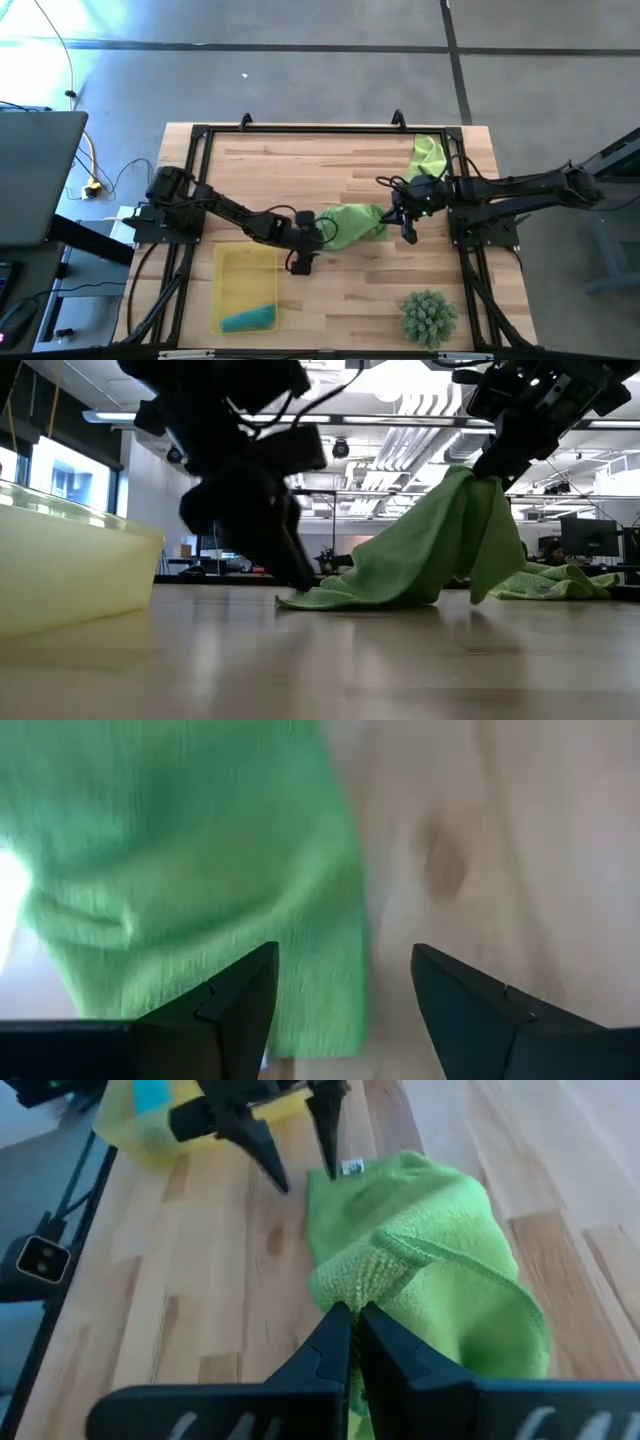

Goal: Roll microfiber towels into tight, uniform cylinder then place into a basket
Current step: Roll the green microfiber towel

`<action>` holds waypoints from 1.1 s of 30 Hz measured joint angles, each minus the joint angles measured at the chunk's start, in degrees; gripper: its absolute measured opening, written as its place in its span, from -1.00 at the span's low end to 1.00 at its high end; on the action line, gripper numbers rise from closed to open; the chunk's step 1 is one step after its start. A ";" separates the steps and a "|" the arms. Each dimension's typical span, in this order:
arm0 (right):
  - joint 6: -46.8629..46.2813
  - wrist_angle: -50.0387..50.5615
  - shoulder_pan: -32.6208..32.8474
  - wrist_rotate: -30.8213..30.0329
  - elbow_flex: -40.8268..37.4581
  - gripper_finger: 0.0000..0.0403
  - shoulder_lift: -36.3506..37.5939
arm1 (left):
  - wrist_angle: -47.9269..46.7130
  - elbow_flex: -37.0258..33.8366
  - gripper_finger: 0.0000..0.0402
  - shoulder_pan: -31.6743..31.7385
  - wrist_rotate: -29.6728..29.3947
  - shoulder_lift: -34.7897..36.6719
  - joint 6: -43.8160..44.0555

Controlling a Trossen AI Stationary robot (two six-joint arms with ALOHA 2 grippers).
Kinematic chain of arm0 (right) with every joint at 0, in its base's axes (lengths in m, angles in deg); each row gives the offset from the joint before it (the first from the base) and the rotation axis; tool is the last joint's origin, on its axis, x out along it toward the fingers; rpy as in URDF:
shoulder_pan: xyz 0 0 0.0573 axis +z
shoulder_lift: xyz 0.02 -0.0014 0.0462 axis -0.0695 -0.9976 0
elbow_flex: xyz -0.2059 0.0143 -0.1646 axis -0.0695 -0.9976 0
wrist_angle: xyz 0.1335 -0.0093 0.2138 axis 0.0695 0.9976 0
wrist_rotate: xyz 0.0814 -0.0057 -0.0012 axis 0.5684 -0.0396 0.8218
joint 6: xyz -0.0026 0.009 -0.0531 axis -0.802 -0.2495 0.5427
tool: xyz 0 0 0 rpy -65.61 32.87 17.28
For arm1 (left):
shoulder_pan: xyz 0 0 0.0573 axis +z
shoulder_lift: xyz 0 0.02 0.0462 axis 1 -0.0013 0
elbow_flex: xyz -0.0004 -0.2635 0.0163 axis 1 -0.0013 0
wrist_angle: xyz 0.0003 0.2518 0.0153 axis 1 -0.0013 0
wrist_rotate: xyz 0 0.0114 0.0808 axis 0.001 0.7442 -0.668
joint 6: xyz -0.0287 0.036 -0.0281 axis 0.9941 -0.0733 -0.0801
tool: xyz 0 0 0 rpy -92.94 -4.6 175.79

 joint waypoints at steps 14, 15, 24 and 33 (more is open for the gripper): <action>0.02 0.11 0.00 -0.02 -0.02 -0.99 -2.32 | -5.14 -0.11 -0.20 3.30 5.56 -0.20 4.91; 0.00 0.08 0.00 -0.02 -0.02 -0.99 -2.32 | -5.38 -0.07 -0.25 3.57 5.91 -0.21 4.81; 0.22 0.08 0.00 0.01 -0.02 -0.96 -2.45 | -5.13 0.19 -0.65 3.93 5.47 -2.15 4.74; 8.01 0.18 -0.26 -4.02 -0.01 -0.49 -2.44 | -6.73 -0.27 -0.96 3.69 11.18 1.43 9.80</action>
